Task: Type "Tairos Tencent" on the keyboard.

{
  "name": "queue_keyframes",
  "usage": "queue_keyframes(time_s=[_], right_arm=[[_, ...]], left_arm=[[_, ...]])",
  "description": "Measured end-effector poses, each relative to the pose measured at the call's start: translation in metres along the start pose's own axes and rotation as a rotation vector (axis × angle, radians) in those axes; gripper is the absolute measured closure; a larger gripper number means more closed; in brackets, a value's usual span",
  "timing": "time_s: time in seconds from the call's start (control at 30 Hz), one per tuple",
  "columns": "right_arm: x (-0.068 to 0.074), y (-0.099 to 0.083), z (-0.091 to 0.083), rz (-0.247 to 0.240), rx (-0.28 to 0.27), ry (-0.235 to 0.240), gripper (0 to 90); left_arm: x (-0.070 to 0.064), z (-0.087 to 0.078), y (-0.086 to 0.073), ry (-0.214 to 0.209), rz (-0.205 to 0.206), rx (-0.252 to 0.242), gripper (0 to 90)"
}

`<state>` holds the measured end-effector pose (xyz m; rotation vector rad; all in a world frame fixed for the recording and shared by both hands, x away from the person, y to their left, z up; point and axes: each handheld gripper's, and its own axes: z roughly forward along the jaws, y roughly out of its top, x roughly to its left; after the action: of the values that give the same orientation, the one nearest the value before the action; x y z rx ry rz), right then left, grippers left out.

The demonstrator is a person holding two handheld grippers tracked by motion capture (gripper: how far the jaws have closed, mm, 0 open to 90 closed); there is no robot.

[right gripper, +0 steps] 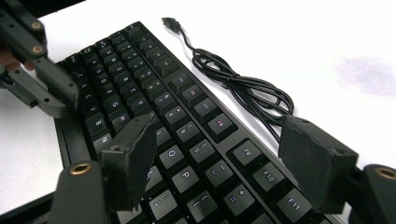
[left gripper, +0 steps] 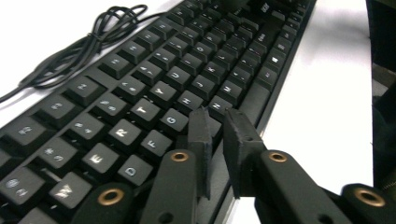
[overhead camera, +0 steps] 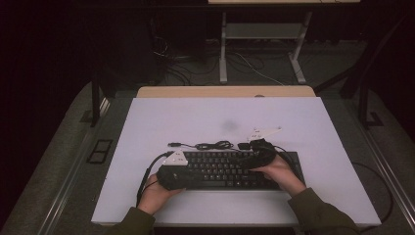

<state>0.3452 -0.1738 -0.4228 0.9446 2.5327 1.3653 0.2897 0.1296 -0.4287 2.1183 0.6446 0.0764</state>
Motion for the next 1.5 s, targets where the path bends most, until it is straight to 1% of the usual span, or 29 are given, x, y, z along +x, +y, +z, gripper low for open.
queue_keyframes(time_s=[0.13, 0.23, 0.3, 0.33, 0.43, 0.5, 0.6, 0.67, 0.8, 1.03, 1.23, 1.37, 1.5], right_arm=[[0.001, 0.000, 0.000, 0.006, 0.001, 0.007, 28.2], [0.000, 0.000, -0.001, 0.007, 0.008, 0.017, 29.9], [0.000, 0.000, -0.001, 0.012, 0.007, 0.020, 30.4], [0.000, 0.000, -0.001, 0.016, 0.006, 0.024, 30.7], [0.000, 0.000, -0.002, 0.018, 0.006, 0.023, 31.4], [0.001, 0.000, -0.003, 0.020, 0.000, 0.028, 32.7], [0.001, -0.001, -0.005, 0.023, 0.003, 0.033, 34.7], [0.002, -0.002, -0.006, 0.026, 0.002, 0.036, 36.4], [0.004, -0.005, -0.009, 0.029, -0.001, 0.029, 39.8], [0.004, -0.005, -0.018, 0.033, -0.024, 0.030, 46.5], [0.007, -0.009, -0.024, 0.022, -0.029, 0.040, 53.7], [0.008, -0.011, -0.029, 0.016, -0.032, 0.031, 58.7], [0.010, -0.014, -0.034, 0.010, -0.033, 0.037, 63.9]], left_arm=[[0.002, -0.003, 0.000, 0.020, -0.014, -0.024, 66.5], [0.003, -0.004, 0.000, 0.031, -0.016, -0.032, 59.8], [0.005, -0.005, 0.000, 0.043, -0.014, -0.031, 54.7], [0.005, -0.005, 0.000, 0.046, -0.024, -0.036, 51.5], [0.006, -0.004, -0.001, 0.065, -0.024, -0.034, 42.0], [0.006, -0.004, -0.001, 0.071, -0.021, -0.036, 37.3], [0.007, -0.003, -0.001, 0.077, -0.036, -0.043, 29.5], [0.007, -0.003, -0.001, 0.086, -0.034, -0.047, 25.5], [0.007, -0.003, 0.000, 0.096, -0.030, -0.050, 21.5], [0.008, -0.002, 0.000, 0.099, -0.037, -0.056, 18.5], [0.008, -0.003, 0.000, 0.111, -0.035, -0.061, 14.5], [0.008, -0.002, 0.000, 0.124, -0.035, -0.064, 13.1], [0.008, -0.003, 0.000, 0.126, -0.036, -0.065, 11.3]])
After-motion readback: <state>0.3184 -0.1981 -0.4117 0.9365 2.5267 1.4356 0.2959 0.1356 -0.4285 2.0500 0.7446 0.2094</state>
